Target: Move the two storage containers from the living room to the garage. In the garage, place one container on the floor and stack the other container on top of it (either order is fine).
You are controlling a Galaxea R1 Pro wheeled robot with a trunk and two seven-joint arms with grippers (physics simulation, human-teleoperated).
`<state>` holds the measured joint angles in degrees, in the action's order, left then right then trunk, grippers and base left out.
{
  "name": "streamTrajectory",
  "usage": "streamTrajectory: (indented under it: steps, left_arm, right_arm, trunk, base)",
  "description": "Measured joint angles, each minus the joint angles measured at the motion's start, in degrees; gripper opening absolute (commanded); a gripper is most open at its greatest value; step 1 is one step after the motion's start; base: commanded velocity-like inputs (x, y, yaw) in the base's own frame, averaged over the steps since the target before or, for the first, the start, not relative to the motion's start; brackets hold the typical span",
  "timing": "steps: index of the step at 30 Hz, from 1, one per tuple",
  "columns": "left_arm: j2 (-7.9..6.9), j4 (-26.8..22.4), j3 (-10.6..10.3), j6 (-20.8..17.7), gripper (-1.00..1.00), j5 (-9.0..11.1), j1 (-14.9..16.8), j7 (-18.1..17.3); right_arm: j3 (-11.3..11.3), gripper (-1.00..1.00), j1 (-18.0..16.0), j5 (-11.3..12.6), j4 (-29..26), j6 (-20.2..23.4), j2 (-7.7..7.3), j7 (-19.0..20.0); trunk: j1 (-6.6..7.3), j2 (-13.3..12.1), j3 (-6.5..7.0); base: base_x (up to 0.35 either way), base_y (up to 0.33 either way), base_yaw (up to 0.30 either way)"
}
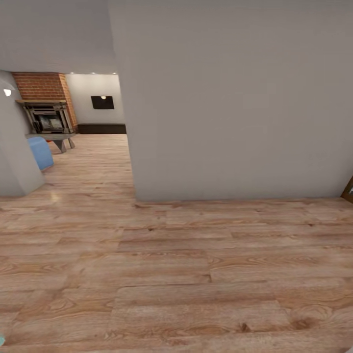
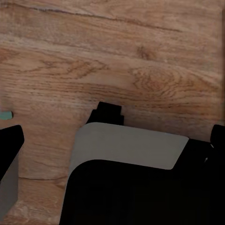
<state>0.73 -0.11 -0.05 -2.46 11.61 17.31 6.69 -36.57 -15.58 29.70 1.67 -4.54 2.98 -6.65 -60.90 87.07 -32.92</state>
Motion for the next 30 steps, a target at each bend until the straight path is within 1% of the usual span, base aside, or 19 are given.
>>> streamTrajectory:
  steps: [14, 30]
  left_arm:
    - [-0.03, 0.0, 0.0, 0.0, 1.00, 0.0, 0.0, 0.0]
    - [0.05, 0.0, 0.0, 0.0, 1.00, 0.0, 0.0, 0.0]
  right_arm:
    - [0.0, 1.00, 0.0, 0.0, 0.0, 0.2, 0.01, 0.1]
    - [0.1, 1.00, 0.0, 0.0, 0.0, -0.1, -0.09, 0.0]
  trunk:
    - [0.00, 0.0, 0.00]
    - [0.00, 0.0, 0.00]
  base:
    - [0.322, 0.000, 0.011]
    - [0.322, 0.000, 0.257]
